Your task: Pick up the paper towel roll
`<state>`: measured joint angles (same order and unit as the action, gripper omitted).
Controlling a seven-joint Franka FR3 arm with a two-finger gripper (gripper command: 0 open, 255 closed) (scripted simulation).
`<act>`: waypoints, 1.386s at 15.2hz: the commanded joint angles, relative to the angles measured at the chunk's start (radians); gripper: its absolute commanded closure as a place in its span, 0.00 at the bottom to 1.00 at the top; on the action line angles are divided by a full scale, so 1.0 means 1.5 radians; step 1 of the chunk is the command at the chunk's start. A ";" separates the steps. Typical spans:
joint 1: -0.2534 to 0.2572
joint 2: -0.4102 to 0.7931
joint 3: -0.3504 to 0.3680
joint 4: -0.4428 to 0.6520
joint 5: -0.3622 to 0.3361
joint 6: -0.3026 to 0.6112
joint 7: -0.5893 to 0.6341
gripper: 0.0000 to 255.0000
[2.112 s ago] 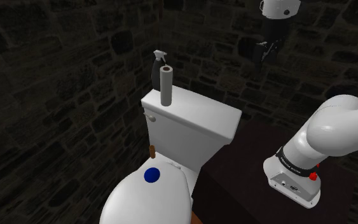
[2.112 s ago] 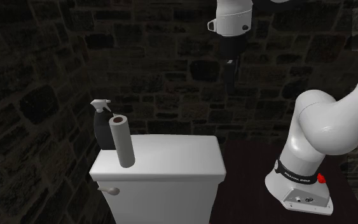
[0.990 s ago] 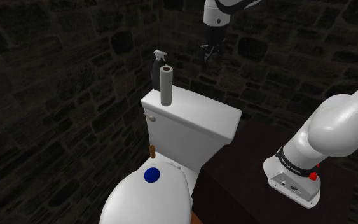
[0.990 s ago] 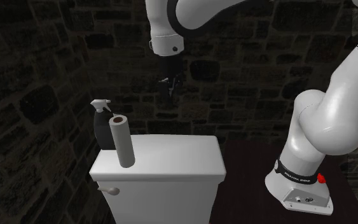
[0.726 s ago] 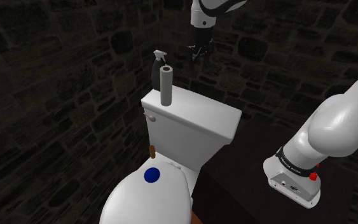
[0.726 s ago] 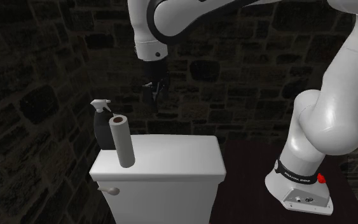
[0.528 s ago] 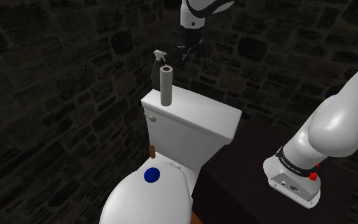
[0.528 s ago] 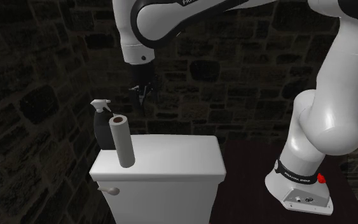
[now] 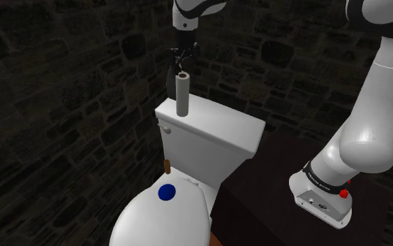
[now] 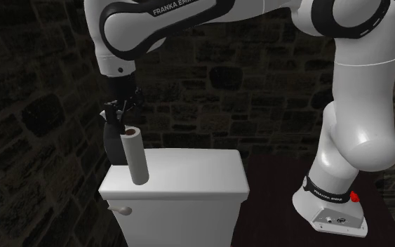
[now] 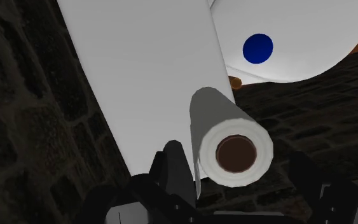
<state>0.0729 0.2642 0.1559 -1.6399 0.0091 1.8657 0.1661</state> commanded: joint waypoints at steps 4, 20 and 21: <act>0.006 0.047 0.002 0.029 -0.003 0.023 0.003 0.00; 0.006 0.057 0.001 0.001 -0.004 0.060 0.003 1.00; 0.006 0.054 0.001 0.007 -0.004 0.052 0.003 1.00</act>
<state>0.0819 0.3465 0.1575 -1.6348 0.0030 1.9500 0.1702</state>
